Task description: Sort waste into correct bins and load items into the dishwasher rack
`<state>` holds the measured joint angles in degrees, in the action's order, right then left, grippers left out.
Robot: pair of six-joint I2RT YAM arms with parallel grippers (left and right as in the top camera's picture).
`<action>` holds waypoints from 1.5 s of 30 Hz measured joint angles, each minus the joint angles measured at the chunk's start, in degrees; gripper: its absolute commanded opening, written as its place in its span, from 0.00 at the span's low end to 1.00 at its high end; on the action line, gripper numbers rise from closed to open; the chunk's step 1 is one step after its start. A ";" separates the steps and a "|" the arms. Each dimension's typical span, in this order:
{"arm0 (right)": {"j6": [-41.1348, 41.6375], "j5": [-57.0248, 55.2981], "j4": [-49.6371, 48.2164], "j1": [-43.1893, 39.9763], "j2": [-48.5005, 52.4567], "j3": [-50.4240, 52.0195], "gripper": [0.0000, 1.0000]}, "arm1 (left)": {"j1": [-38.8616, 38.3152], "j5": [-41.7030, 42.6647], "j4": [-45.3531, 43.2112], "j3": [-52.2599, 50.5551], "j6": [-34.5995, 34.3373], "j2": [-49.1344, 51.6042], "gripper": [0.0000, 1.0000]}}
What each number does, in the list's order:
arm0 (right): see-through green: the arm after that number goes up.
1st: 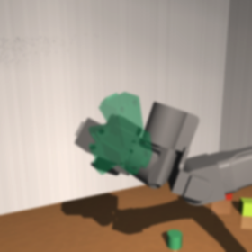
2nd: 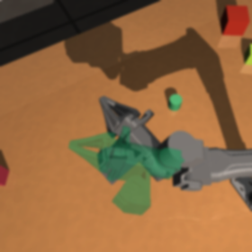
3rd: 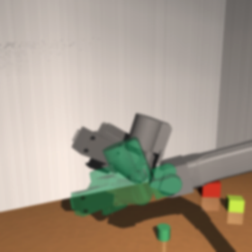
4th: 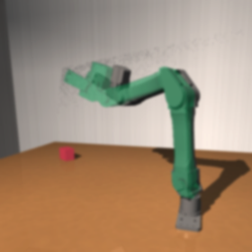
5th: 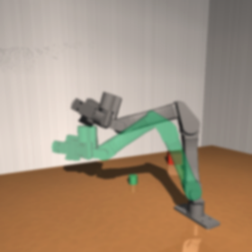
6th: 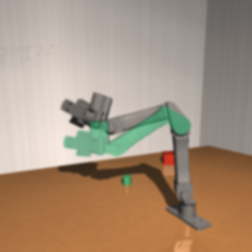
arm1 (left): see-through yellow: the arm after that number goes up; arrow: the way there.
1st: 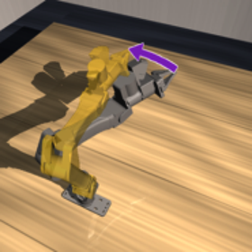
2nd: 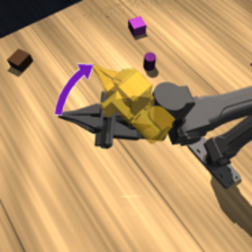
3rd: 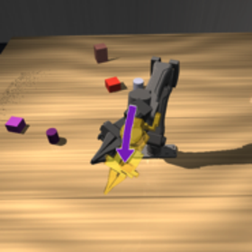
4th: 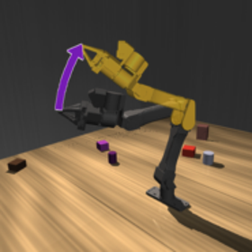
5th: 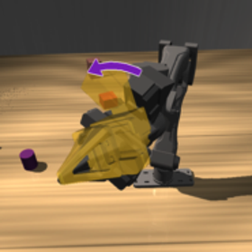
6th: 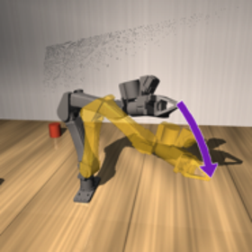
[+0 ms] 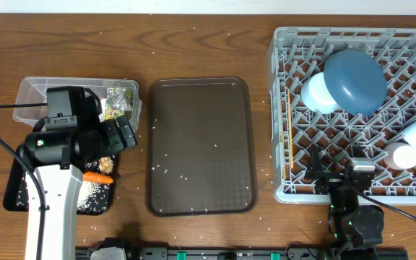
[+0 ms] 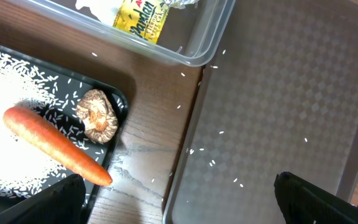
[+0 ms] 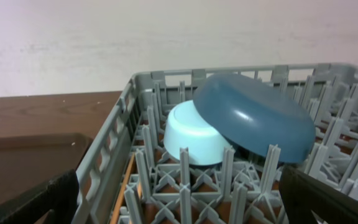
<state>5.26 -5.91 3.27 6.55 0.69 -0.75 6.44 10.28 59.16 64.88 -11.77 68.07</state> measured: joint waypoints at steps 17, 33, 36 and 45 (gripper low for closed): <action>0.63 0.13 0.33 0.00 0.00 0.17 0.99 | 0.00 0.00 0.00 0.00 -0.02 0.00 0.98; 0.63 0.15 0.31 0.00 0.00 0.20 0.99 | -1.38 -1.22 -26.38 -15.69 1.22 -9.81 0.98; 0.66 0.15 0.35 0.00 0.00 0.20 0.99 | -2.51 -0.07 -35.08 -24.48 2.23 -16.06 0.98; 0.66 0.15 0.33 0.00 0.00 0.20 0.99 | -2.64 -0.28 -38.80 -31.54 7.34 -32.48 0.98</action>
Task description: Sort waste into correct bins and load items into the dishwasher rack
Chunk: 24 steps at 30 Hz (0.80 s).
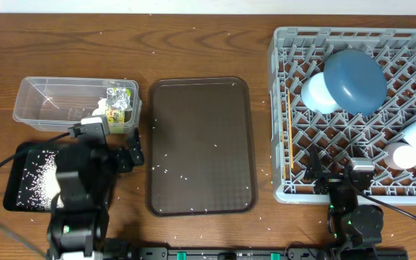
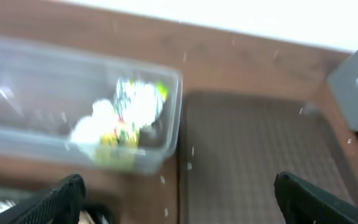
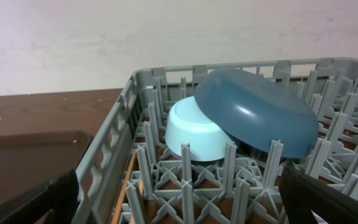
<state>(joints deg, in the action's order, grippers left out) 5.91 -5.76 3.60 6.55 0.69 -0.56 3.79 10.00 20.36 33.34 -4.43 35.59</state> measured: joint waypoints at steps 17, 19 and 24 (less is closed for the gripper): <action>0.00 0.02 0.00 0.00 0.00 0.00 0.99 | 0.00 -4.87 -13.55 -20.94 3.34 -32.35 0.98; 0.00 0.02 0.02 0.00 0.00 0.00 0.99 | -0.02 -4.90 -15.37 -23.78 3.28 -34.34 0.98; 0.00 0.02 0.02 0.00 0.00 0.00 0.99 | -0.15 -4.90 -20.81 -29.57 3.15 -34.97 0.98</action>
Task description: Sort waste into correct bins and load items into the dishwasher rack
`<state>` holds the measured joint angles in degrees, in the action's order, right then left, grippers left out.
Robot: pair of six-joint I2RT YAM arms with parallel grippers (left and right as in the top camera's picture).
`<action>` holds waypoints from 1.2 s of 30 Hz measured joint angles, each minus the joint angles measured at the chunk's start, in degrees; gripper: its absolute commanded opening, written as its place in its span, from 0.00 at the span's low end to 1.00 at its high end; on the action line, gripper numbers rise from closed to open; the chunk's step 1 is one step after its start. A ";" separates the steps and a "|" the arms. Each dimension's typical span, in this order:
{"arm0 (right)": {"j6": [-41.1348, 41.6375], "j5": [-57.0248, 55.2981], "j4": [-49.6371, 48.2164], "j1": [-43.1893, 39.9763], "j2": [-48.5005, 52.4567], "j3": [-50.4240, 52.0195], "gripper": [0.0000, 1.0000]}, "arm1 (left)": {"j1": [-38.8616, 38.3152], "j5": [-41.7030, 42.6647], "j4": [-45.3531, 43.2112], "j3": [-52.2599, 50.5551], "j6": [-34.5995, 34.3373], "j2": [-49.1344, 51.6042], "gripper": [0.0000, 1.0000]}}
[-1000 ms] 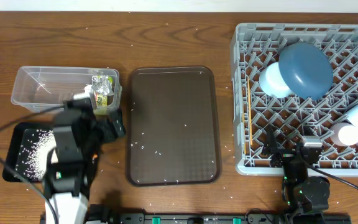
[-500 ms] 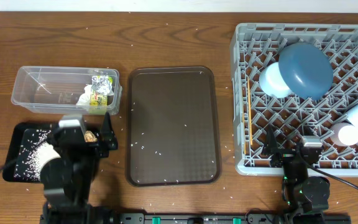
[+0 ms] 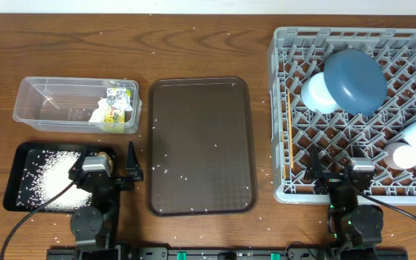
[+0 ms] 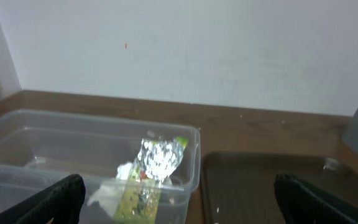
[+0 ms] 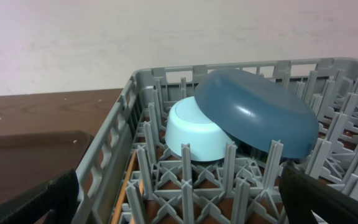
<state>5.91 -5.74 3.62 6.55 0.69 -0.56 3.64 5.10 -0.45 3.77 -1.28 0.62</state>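
My left gripper (image 3: pixel 108 165) rests low at the table's front left, open and holding nothing; its fingertips (image 4: pixel 61 198) frame the clear bin (image 4: pixel 73 134) beyond. The bin (image 3: pixel 74 105) holds a foil and yellow wrapper (image 4: pixel 157 158). The black tray with rice (image 3: pixel 42 180) lies beside the left arm, its right end hidden under the arm. My right gripper (image 3: pixel 336 172) sits open at the grey dishwasher rack's (image 3: pixel 284 108) front edge. In the rack are a dark blue bowl (image 5: pixel 257 112) leaning on a light blue bowl (image 5: pixel 194 134), and two white cups.
A brown serving tray (image 3: pixel 201 144) lies in the middle with scattered rice grains on and around it. Both arm bases stand at the front edge. A wall rises behind the table in both wrist views.
My left arm has drawn further back to the front edge and its view has levelled, now looking across the clear bin at the wall. The right arm has not moved.
My left gripper first hovered open over the right end of the black tray, above a carrot and a mushroom. Then it was pulled back and tilted up toward the clear bin. Now it rests low at the front. The right gripper stayed open at the rack throughout.
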 measured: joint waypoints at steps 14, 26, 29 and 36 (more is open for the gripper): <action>0.00 0.00 0.00 0.00 0.00 0.00 0.99 | 0.00 -0.63 0.31 -3.41 0.00 -0.04 0.98; 0.00 0.00 0.00 0.00 0.00 0.00 0.99 | 0.00 -1.27 1.49 -3.08 0.02 -0.02 0.98; 0.00 0.00 0.00 0.00 0.00 0.00 0.99 | 0.00 -1.27 1.49 -3.08 0.02 -0.02 0.98; 0.00 0.00 0.00 0.00 0.00 0.00 0.99 | 0.00 -1.27 1.49 -3.08 0.02 -0.02 0.98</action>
